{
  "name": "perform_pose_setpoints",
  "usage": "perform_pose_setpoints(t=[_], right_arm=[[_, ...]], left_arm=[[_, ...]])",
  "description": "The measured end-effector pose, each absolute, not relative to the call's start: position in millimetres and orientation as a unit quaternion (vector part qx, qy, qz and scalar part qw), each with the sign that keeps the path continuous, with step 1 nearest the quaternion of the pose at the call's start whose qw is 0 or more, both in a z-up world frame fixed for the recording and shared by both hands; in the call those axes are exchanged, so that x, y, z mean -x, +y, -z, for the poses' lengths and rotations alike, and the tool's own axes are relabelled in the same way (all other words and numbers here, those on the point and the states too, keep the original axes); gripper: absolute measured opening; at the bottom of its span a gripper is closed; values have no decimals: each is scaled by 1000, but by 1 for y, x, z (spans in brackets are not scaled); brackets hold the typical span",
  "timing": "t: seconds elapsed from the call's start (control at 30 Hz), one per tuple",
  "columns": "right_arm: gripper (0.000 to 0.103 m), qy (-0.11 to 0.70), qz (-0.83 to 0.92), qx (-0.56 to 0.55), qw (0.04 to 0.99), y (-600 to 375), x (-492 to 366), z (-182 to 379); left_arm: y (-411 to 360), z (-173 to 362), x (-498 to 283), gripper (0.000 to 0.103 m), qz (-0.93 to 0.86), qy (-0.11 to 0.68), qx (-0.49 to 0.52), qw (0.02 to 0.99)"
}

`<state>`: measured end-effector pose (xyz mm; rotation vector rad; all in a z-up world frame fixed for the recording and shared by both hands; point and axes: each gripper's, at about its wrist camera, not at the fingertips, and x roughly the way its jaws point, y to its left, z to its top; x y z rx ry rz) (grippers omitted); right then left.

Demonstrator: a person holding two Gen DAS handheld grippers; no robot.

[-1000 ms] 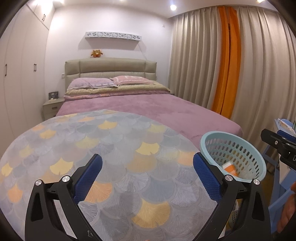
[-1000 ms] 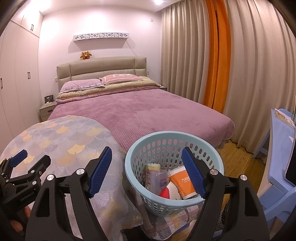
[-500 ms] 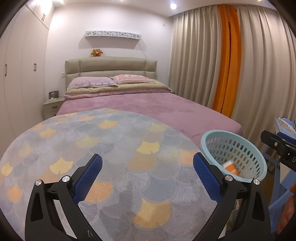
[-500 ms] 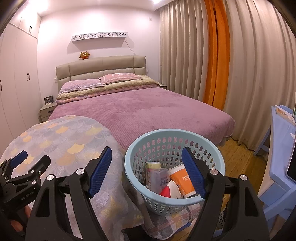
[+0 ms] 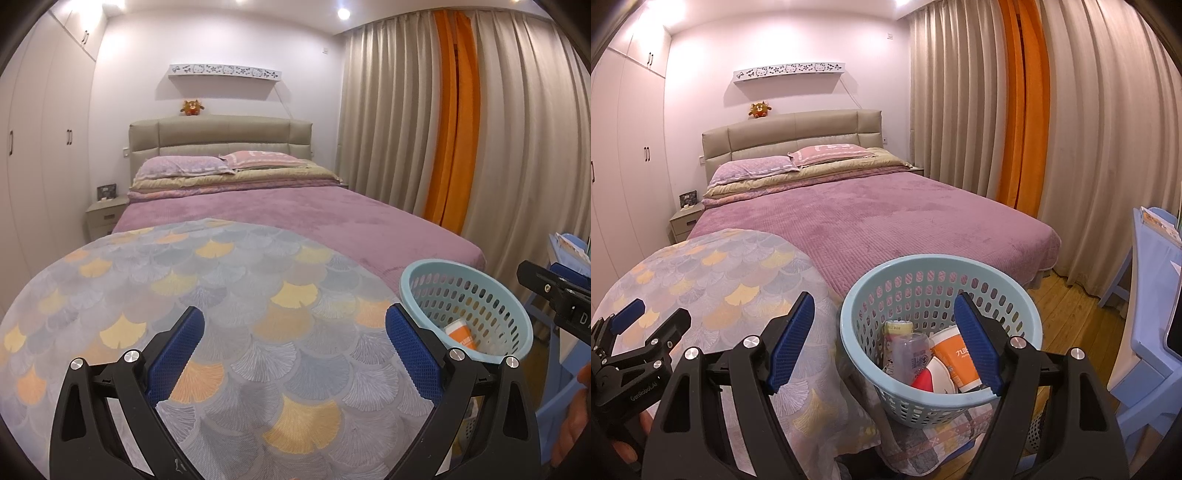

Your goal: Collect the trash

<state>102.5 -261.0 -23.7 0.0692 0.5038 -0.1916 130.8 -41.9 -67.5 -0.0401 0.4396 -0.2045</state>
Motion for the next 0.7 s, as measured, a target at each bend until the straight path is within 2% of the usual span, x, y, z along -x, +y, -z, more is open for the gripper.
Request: perform_pose_setpoints(t=[0.7], right_arm=[[74, 247, 93, -34, 964, -256, -98, 27]], left_arm=[[-43, 53, -116, 95, 91, 203, -6, 975]])
